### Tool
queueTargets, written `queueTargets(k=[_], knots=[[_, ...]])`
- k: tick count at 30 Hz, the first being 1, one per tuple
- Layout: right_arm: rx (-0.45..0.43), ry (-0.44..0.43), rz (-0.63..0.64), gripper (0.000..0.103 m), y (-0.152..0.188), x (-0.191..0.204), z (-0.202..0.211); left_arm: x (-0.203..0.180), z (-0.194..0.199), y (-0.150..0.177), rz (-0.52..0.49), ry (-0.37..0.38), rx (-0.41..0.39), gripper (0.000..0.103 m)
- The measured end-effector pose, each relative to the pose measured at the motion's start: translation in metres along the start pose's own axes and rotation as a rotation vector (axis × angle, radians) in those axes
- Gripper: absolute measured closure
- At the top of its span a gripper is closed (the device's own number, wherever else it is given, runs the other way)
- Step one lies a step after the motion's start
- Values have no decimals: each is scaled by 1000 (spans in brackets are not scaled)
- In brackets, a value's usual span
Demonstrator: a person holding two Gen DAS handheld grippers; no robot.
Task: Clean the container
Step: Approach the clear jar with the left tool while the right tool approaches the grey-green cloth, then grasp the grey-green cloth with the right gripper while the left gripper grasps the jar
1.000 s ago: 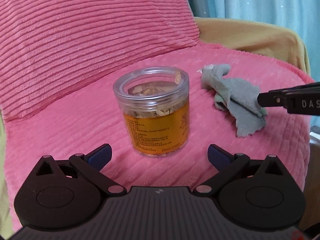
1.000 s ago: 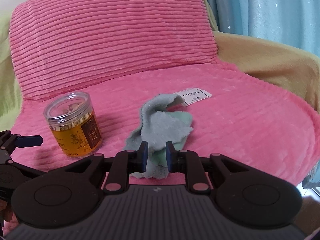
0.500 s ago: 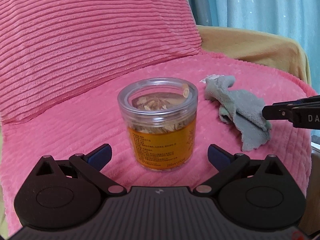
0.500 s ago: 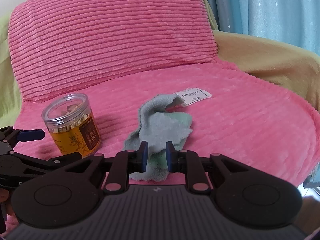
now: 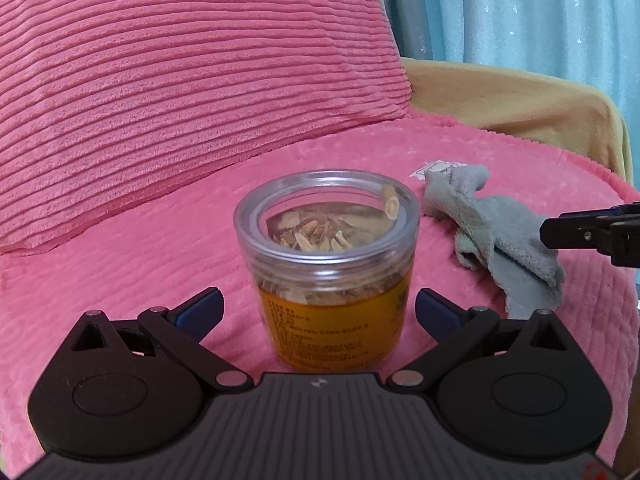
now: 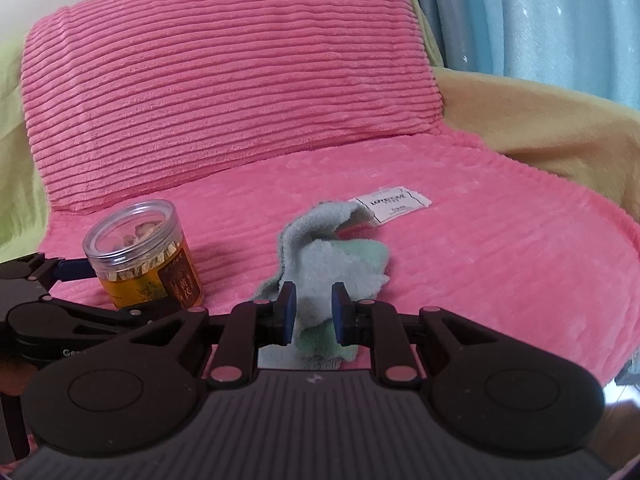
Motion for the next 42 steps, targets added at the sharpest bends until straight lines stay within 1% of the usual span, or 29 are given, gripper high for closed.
queueTargets(k=[5, 10, 14, 18, 23, 29, 31, 35, 36, 38, 41, 42], knots=[[-8, -15, 23, 87, -8, 4, -5, 2, -3, -4, -11, 9, -29, 1], [27, -39, 44, 87, -22, 13, -20, 7, -6, -9, -15, 25, -39, 1], [35, 1, 82, 87, -27, 22, -31, 10, -7, -9, -5, 47, -35, 1], [42, 48, 117, 87, -31, 28, -43, 10, -8, -9, -6, 51, -38, 1], [48, 66, 145, 87, -38, 38, -56, 9, -8, -11, -3, 43, -46, 1], [49, 74, 147, 88, -44, 37, -64, 8, -9, -8, -43, 48, -63, 1], [51, 76, 156, 88, -43, 36, -65, 9, -9, -8, -41, 59, -61, 1], [41, 84, 163, 89, -41, 36, -60, 8, -7, -9, -48, 55, -62, 1], [32, 82, 159, 93, -41, 36, -58, 7, -7, -9, -50, 53, -63, 1], [15, 78, 150, 95, -42, 35, -52, 6, -7, -8, -59, 53, -61, 2], [-11, 72, 137, 96, -44, 35, -43, 5, -9, -5, -73, 57, -53, 5], [-28, 55, 128, 96, -47, 33, -39, 5, -10, -5, -71, 65, -50, 8]])
Point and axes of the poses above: each gripper's, at about its wrist camera, not at the fingertips, and z roughly against the way its jaws point, x to its left, y to its underside, the point moved 4 cm from there along -z, roughly the way its jaws point, and after that the axes turned 15 degrees about x, right-handed, at the moved point
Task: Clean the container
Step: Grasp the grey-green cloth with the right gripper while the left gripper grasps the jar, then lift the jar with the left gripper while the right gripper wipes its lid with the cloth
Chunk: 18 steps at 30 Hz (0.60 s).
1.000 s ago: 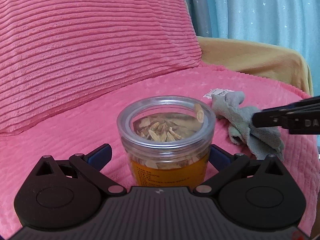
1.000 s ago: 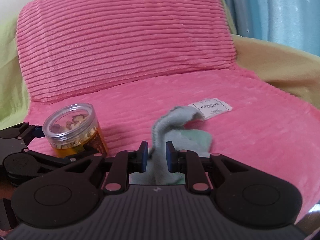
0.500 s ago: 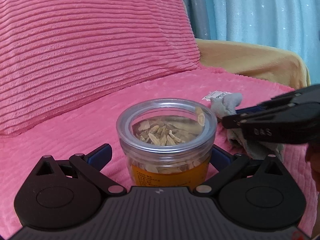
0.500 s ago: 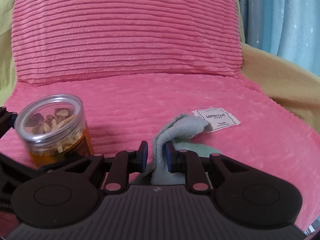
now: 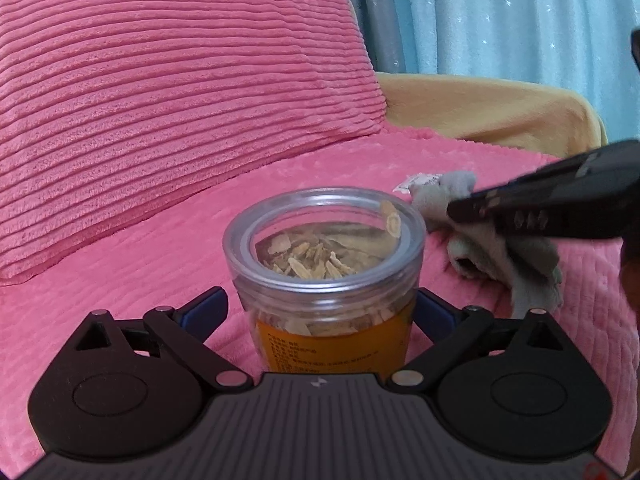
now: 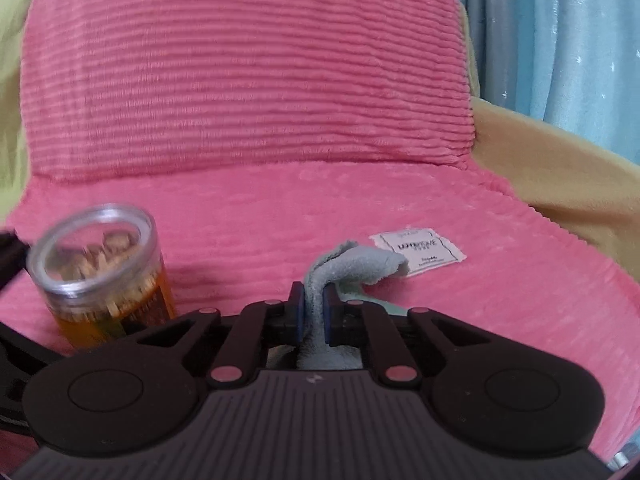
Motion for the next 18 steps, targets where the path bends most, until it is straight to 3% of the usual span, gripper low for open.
queueTargets(k=[3, 6, 11, 18], knots=[[-85, -88, -30, 96, -13, -6, 18, 0, 0, -2, 6, 31, 1, 17], [-160, -201, -31, 96, -20, -2, 38, -2, 0, -2, -7, 29, -1, 17], [-191, -322, 43, 96, -21, 14, 51, -4, 1, -1, -3, 50, -18, 18], [-128, -380, 129, 97, -18, 24, 44, -9, 3, 1, -38, 76, -26, 18]])
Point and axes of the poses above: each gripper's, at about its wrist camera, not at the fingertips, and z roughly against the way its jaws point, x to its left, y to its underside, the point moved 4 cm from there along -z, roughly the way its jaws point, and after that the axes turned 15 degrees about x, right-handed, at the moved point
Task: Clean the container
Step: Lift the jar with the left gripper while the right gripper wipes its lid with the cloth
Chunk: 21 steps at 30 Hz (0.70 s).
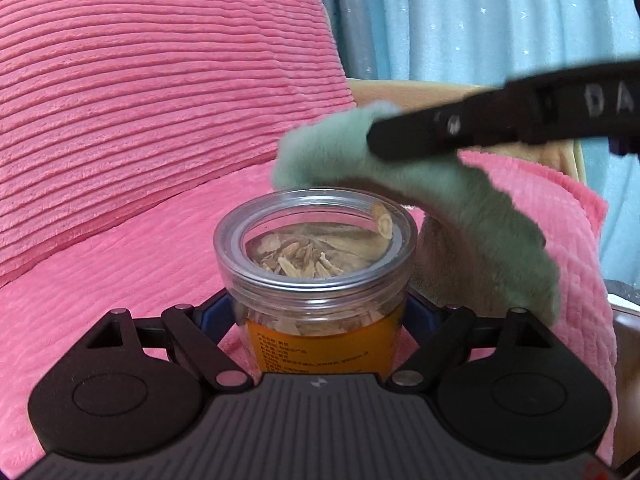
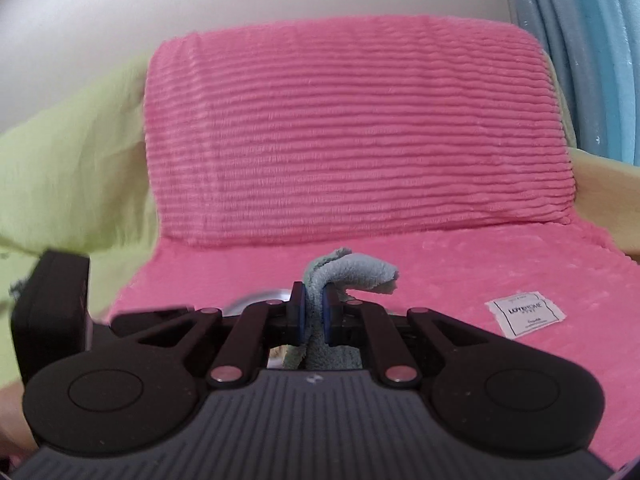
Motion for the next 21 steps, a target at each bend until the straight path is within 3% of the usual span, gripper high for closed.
queueTargets(k=[8, 10, 14, 21], knots=[[67, -92, 56, 96, 4, 3, -6, -2, 2, 2, -27, 17, -5, 18], [80, -136, 82, 96, 10, 22, -7, -3, 3, 3, -41, 23, -6, 18], [88, -237, 49, 96, 9, 20, -9, -6, 4, 5, -65, 40, -13, 18], [63, -212, 12, 98, 3, 14, -19, -20, 6, 8, -127, 64, -21, 18]])
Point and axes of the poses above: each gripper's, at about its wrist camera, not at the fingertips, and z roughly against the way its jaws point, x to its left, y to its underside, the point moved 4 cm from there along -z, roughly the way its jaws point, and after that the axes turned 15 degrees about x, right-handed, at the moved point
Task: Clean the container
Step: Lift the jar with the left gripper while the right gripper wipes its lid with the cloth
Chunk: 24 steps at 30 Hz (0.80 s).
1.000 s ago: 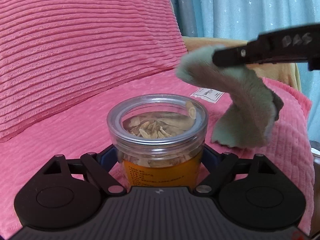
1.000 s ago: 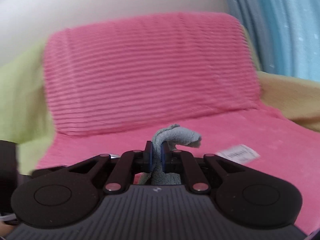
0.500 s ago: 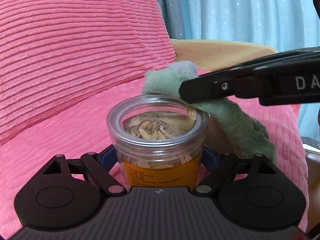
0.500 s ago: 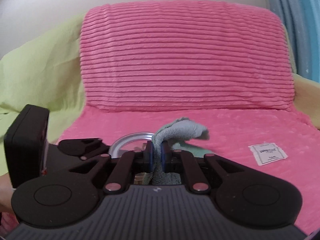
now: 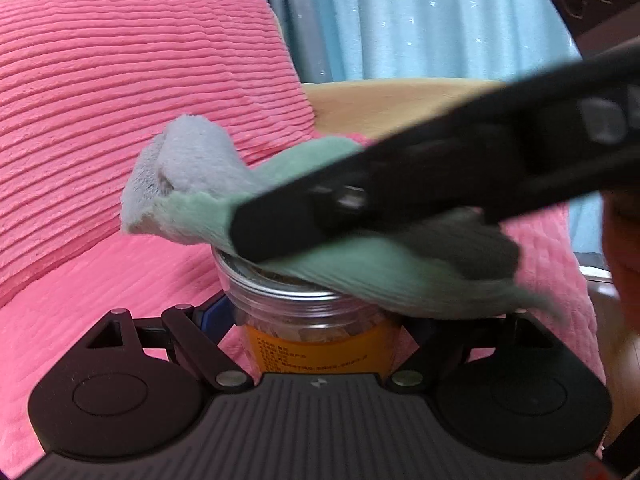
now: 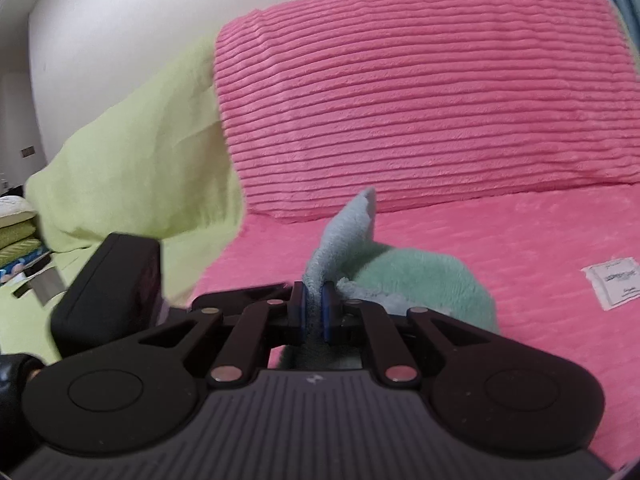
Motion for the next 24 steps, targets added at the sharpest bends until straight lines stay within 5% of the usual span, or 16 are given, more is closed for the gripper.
queueTargets(k=[10, 24], knots=[[-30, 156, -35, 98, 5, -23, 14, -3, 1, 2, 3, 22, 5, 18], [0, -35, 20, 97, 21, 1, 17, -11, 1, 7, -7, 18, -1, 18]])
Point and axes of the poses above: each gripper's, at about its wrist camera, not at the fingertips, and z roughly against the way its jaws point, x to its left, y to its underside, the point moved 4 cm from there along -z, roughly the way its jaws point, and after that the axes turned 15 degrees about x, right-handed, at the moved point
